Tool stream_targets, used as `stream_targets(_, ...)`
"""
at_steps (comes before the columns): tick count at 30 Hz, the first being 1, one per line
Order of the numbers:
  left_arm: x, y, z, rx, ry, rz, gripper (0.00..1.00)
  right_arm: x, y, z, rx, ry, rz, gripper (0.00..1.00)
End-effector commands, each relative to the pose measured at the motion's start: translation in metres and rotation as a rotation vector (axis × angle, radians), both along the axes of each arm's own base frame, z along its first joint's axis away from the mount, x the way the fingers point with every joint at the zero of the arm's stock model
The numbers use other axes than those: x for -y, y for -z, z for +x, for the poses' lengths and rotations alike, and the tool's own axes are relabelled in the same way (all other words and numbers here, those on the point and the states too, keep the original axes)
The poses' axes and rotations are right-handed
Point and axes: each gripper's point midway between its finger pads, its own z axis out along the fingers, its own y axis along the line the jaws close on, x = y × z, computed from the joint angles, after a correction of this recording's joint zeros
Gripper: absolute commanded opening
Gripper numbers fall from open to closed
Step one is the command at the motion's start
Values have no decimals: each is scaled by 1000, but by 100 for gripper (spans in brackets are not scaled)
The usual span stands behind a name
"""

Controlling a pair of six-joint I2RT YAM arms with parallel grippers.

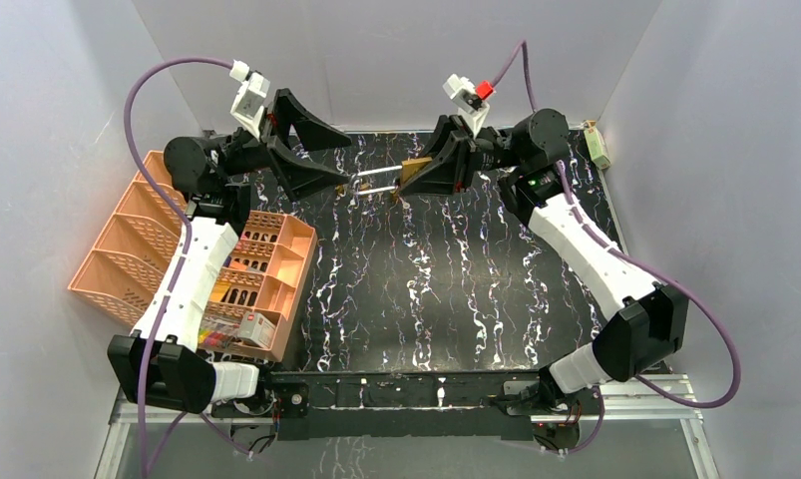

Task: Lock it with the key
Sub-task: Lock the lock.

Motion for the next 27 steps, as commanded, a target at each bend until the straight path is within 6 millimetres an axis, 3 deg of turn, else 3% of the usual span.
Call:
stream_targets(1,-5,-7,-32,89,103,77,81,11,-18,-23,81,-107,-6,0)
stream_targets(6,-5,-1,-35,80,122,97,57,9,-16,-21,70,-136,-10,0)
stream_targets(15,-2,19,-50,41,203,157,41,6,-20,-16,71,-146,-16,0)
stream_targets(27,14,26,-66,50,295,166,42,4,-25,-12,74,-150,-13,0)
